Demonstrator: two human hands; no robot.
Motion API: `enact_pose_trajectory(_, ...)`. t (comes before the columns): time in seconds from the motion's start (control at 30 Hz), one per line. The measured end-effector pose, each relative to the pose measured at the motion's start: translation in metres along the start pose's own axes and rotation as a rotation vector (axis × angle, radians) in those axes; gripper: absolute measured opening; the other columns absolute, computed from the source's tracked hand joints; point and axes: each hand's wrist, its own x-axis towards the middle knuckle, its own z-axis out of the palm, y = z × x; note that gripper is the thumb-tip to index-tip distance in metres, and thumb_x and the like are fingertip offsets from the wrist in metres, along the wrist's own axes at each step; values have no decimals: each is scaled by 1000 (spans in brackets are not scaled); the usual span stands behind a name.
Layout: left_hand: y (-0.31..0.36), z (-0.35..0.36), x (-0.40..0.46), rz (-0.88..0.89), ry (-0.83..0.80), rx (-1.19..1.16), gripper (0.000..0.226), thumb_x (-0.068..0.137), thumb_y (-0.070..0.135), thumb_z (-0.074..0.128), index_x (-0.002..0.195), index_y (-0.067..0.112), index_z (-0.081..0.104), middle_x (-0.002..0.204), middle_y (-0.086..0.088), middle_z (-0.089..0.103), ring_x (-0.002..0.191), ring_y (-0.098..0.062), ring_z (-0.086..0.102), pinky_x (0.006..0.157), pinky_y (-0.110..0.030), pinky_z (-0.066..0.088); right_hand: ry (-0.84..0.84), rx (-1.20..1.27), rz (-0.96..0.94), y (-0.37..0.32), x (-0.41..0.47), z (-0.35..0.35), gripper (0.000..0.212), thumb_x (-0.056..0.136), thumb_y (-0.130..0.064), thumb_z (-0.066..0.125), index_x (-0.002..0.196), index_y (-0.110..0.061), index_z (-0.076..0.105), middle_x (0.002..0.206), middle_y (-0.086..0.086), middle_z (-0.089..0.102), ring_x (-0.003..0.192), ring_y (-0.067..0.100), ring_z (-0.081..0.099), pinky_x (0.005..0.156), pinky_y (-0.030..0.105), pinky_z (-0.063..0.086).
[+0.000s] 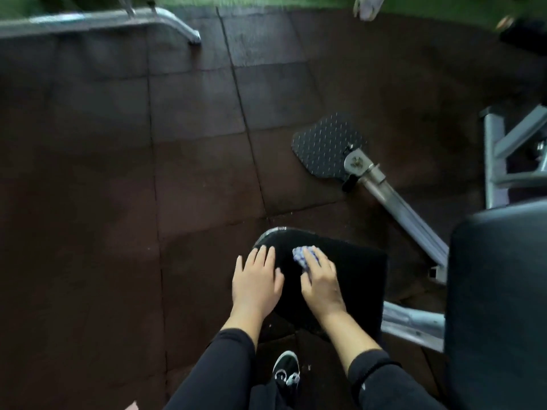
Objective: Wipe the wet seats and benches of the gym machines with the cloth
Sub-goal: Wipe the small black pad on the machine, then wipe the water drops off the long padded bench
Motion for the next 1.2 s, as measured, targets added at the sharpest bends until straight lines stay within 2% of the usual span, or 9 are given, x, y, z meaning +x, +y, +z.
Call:
enact_pose_trajectory(0.07, 2, -36, -16, -54, 32, 19, 56, 101, 41, 29, 153, 22, 21, 158, 1, 24, 146, -16, 19, 118, -41, 14, -12, 21, -16, -25, -5, -28, 52, 65, 7, 61, 117, 4, 63, 121, 24, 59, 102, 43, 61, 94, 44, 43)
enact_pose_trajectory(0.13, 4, -74, -30, -83, 63, 29, 56, 101, 42, 28, 153, 25, 20, 158, 4, 24, 146, -14, 18, 118, -40, 13, -14, 41, -38, -51, -10, -58, 50, 68, 5, 61, 118, 2, 63, 123, 23, 59, 103, 41, 60, 94, 44, 45)
enact_pose_trajectory(0.27, 6, -142, -53, -155, 117, 16, 55, 100, 42, 30, 152, 26, 25, 156, 4, 30, 143, -13, 24, 117, -38, 16, -27, 82, -49, -104, -21, -107, 52, 80, 7, 60, 130, -2, 55, 137, 18, 50, 124, 36, 47, 106, 34, 34)
enact_pose_trajectory(0.5, -13, -226, -97, -254, 221, -27, 53, 99, 40, 34, 149, 25, 32, 150, 6, 39, 140, -12, 31, 115, -38, 21, -118, 98, -167, -199, -23, -145, 51, 88, -2, 52, 139, -8, 45, 147, 12, 38, 132, 30, 36, 110, 24, 23)
enact_pose_trajectory(0.7, -69, -262, -123, -346, 183, -48, 51, 98, 38, 34, 147, 23, 35, 142, 5, 48, 131, -16, 41, 111, -41, 26, -196, 109, -230, -275, -20, -125, 49, 90, -3, 52, 138, -6, 46, 147, 14, 38, 130, 33, 37, 109, 29, 28)
enact_pose_trajectory(1.0, -220, -300, -135, -458, 155, -54, 49, 98, 38, 34, 145, 23, 39, 137, 4, 53, 126, -18, 46, 106, -40, 30, -264, 97, -237, -404, 1, -45, 44, 87, 1, 54, 131, -3, 53, 140, 19, 46, 123, 37, 46, 104, 32, 33)
enact_pose_trajectory(1.2, -295, -337, -126, -454, 143, -21, 45, 99, 38, 33, 139, 22, 44, 133, 2, 55, 124, -20, 48, 103, -40, 31, -289, 112, -227, -486, 19, -10, 47, 92, -7, 49, 139, -10, 45, 147, 10, 38, 127, 31, 39, 107, 27, 30)
